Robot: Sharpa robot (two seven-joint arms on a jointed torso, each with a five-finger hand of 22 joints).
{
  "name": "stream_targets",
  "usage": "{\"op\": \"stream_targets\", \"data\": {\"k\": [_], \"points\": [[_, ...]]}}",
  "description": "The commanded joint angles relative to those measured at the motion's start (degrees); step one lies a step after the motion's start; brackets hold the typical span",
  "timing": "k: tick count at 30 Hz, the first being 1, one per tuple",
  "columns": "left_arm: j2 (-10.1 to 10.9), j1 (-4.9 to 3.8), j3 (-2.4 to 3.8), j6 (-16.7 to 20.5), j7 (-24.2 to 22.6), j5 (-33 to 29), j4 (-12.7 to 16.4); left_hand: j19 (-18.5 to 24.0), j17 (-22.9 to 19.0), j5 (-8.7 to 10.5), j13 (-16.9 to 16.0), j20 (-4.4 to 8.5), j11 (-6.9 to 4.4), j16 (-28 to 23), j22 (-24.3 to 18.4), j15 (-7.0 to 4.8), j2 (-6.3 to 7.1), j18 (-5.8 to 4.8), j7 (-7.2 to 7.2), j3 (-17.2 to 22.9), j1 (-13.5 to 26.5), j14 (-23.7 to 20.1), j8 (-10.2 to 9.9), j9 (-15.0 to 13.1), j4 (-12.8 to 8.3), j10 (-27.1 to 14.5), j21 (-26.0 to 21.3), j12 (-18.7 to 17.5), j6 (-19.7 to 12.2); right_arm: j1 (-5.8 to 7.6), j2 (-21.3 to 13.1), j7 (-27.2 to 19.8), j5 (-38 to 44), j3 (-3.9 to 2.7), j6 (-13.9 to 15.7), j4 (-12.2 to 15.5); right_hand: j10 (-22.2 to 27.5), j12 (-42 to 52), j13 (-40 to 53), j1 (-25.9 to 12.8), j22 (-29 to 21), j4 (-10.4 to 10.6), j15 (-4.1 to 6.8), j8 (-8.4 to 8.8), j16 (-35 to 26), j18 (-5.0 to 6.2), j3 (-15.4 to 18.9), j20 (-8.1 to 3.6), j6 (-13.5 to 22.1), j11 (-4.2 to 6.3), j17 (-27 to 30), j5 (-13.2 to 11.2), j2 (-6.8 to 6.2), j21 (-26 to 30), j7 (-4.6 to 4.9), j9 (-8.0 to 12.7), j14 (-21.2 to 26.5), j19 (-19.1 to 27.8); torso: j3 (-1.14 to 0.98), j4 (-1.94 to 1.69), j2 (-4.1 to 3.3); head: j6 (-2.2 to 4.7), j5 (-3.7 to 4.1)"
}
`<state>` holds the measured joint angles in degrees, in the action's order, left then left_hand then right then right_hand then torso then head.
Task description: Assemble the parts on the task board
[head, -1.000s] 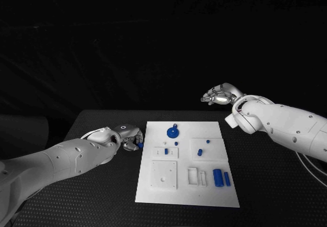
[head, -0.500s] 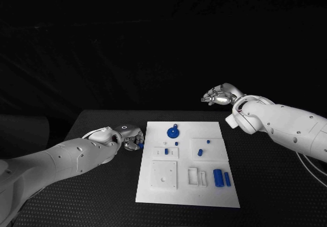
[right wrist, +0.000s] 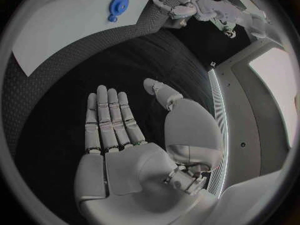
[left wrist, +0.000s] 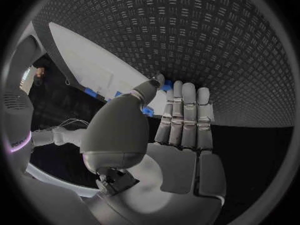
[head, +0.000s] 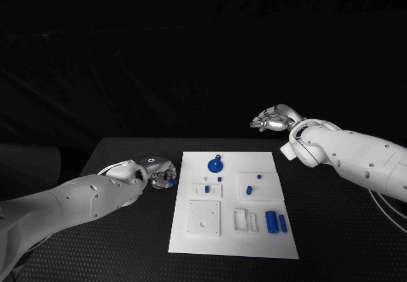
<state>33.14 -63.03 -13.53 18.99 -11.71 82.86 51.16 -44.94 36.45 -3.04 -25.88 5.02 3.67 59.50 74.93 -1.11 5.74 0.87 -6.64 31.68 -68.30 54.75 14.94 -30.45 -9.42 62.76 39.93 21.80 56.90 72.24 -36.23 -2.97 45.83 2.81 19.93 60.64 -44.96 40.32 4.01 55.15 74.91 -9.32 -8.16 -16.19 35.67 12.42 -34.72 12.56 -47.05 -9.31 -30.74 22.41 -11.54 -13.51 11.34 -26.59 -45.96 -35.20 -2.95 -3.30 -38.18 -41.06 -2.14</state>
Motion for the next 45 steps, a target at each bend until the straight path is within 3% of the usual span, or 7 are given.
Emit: {"op": "stream_targets", "data": {"k": [1, 15, 18, 24, 31, 43, 45], "points": [[1.06, 0.26, -0.10, 2.74, -1.14, -2.64, 1.22, -0.18, -0.03, 0.09, -0.24, 2.05, 0.07, 0.42, 1.20, -0.41, 1.12, -0.34, -0.36, 0.10, 0.14, 0.52, 0.08, -0.06, 0.65, 0.58, 0.36, 0.45, -0.06, 0.00, -0.08, -0.39, 0.08, -0.02, -0.62, 0.15, -0.42, -0.25, -0.04, -0.41, 1.15, 0.17, -0.11, -0.33, -0.28, -0.05, 0.14, 0.21, 0.30, -0.11, 0.07, 0.22, 0.14, 0.21, 0.09, 0.07, 0.32, -0.27, 0.05, -0.06, 0.05, 0.09, -0.01], [3.72, -0.83, 0.62, 6.55, -2.70, -6.41, 4.78, -1.53, -0.67, -0.06, -0.24, 2.44, -0.07, 0.01, 0.92, -0.82, 3.89, -0.01, -1.01, 0.67, 0.53, 1.91, -0.71, 0.47, 1.91, 1.57, 0.22, 0.74, -1.49, 0.00, -0.16, -0.15, 0.10, -0.02, -1.11, 0.95, -0.44, -0.24, -0.04, -0.38, 1.16, 0.16, -0.10, -0.34, -0.28, -0.03, 0.13, 0.20, 0.29, -0.11, 0.08, 0.23, 0.19, 0.24, 0.08, 0.08, 0.31, -0.29, 0.05, 0.01, -0.02, 0.75, -0.44], [3.93, -0.85, 2.34, 6.50, -2.60, -6.43, 5.72, -1.61, -0.70, -0.07, -0.23, 2.46, -0.09, -0.01, 0.91, -0.85, 3.97, 0.00, -1.00, 0.73, 0.48, 2.00, -0.70, 0.48, 1.97, 1.64, 0.20, 0.75, -1.47, -0.01, -0.20, 0.43, 0.50, -0.01, -2.41, 1.71, -0.50, -0.22, -0.03, -0.29, 1.17, 0.09, -0.09, -0.36, -0.25, -0.01, 0.11, 0.19, 0.26, -0.10, 0.07, 0.21, 0.29, 0.26, 0.05, 0.07, 0.27, -0.33, 0.05, 0.00, -0.03, 0.83, -0.48], [5.06, -2.29, 3.21, 6.44, -2.16, -6.72, 9.09, -1.68, -0.74, -0.07, -0.22, 2.49, -0.12, -0.04, 0.92, -0.88, 4.02, 0.02, -0.98, 0.81, 0.39, 2.08, -0.67, 0.49, 2.00, 1.69, 0.18, 0.74, -1.45, -0.11, 0.06, 2.87, 0.34, 0.01, -7.09, 3.49, -1.74, 0.30, 0.16, -0.09, 1.16, -0.65, 0.40, -0.70, 0.42, 0.35, 0.41, 0.13, -0.34, 0.20, -0.16, -1.35, 1.08, 0.24, -0.18, 0.00, -0.86, -1.43, 0.04, -0.02, 0.05, 1.33, -0.71], [6.74, -4.55, 3.23, 6.30, -1.48, -7.03, 14.91, -1.75, -0.77, -0.06, -0.21, 2.51, -0.14, -0.05, 0.92, -0.90, 4.04, 0.02, -0.95, 0.87, 0.31, 2.17, -0.62, 0.48, 2.04, 1.76, 0.16, 0.74, -1.36, -0.11, 1.90, 9.09, -4.05, 0.37, -13.82, 6.60, -9.28, 4.06, 2.18, -0.95, 0.91, -1.32, 3.98, -1.16, 4.63, 2.58, 0.77, -0.47, -1.56, 3.87, -2.50, -7.40, 2.22, -1.85, -0.69, 0.06, -8.29, -9.48, 0.00, -0.04, 0.06, 1.80, -1.00], [6.56, -5.82, 3.24, 6.10, -0.93, -7.03, 19.56, -1.88, -0.84, -0.05, -0.16, 2.58, -0.19, -0.09, 0.98, -0.97, 4.34, 0.05, -0.88, 0.99, -0.28, 2.34, -0.52, 0.49, 1.72, 1.87, 0.13, 0.71, -1.23, -0.08, 6.51, 19.88, -13.80, 1.49, -12.28, 9.33, -17.85, 20.57, 18.25, -1.91, 1.48, -3.01, 12.21, -1.26, 19.03, 2.58, 1.37, -8.00, -3.71, 7.80, -17.20, -8.05, 3.87, -12.95, -3.43, -0.05, -20.23, -26.66, 0.13, 0.05, -0.07, 3.16, -0.97], [6.47, -5.87, 3.24, 6.11, -0.88, -7.03, 19.80, -1.88, -0.84, -0.05, -0.16, 2.58, -0.19, -0.10, 0.98, -0.97, 4.34, 0.05, -0.88, 0.99, -0.28, 2.34, -0.52, 0.49, 1.73, 1.88, 0.13, 0.71, -1.23, -0.08, 7.08, 21.21, -14.28, 1.63, -11.88, 9.37, -16.98, 22.39, 20.80, -2.24, 1.57, -3.22, 12.48, -0.94, 20.52, 2.55, 1.16, -8.33, -3.55, 7.77, -19.02, -8.12, 3.86, -14.59, -3.32, 0.02, -20.24, -26.90, 0.12, 0.06, -0.06, 3.21, -0.94]]}}
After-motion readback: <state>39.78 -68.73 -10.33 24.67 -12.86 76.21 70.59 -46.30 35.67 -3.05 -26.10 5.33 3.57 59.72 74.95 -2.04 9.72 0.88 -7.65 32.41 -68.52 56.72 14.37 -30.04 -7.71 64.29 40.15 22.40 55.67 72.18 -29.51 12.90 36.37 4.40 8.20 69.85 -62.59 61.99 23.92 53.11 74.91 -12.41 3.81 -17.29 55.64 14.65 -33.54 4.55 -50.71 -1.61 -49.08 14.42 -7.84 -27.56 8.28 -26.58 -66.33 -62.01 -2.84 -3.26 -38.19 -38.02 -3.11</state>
